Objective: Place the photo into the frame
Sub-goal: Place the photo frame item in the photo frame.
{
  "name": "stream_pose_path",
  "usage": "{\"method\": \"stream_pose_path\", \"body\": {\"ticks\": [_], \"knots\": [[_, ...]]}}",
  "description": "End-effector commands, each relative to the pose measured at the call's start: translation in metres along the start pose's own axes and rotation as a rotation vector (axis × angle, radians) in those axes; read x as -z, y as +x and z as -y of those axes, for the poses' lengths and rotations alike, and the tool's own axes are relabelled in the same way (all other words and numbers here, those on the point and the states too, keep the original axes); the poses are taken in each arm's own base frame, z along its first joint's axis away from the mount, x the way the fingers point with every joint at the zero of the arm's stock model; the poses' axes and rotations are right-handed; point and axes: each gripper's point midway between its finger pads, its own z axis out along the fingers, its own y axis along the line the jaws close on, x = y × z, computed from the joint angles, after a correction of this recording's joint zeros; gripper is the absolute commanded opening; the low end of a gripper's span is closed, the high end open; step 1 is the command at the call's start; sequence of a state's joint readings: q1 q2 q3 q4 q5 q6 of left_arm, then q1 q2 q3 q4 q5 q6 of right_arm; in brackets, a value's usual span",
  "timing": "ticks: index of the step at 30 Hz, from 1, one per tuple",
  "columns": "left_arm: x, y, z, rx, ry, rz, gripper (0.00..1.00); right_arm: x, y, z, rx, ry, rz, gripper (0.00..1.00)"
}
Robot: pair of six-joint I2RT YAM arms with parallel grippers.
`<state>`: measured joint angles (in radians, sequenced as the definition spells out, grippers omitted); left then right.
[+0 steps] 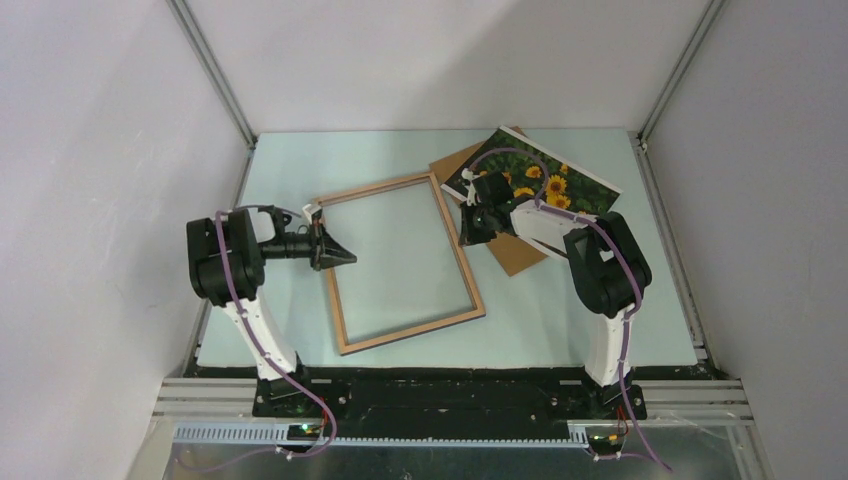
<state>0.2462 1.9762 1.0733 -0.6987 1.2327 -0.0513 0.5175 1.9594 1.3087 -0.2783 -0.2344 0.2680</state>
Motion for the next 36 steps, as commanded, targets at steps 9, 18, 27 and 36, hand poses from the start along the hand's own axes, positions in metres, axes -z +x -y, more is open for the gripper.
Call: {"method": "stream_pose_path", "body": {"ticks": [9, 18, 27, 36], "knots": [[-0.005, -0.011, -0.006, -0.054, -0.037, -0.006, 0.04, 0.002, 0.014, -0.018, 0.034, -0.044, -0.036, 0.03], [-0.004, -0.016, -0.016, -0.055, -0.112, 0.005, 0.10, 0.002, 0.015, -0.020, 0.045, -0.047, -0.036, 0.06], [-0.006, -0.021, -0.022, -0.048, -0.169, 0.005, 0.15, 0.005, 0.013, -0.025, 0.055, -0.055, -0.029, 0.08], [-0.008, -0.021, -0.028, -0.044, -0.205, 0.000, 0.17, 0.013, 0.007, -0.030, 0.073, -0.069, -0.009, 0.16]]}}
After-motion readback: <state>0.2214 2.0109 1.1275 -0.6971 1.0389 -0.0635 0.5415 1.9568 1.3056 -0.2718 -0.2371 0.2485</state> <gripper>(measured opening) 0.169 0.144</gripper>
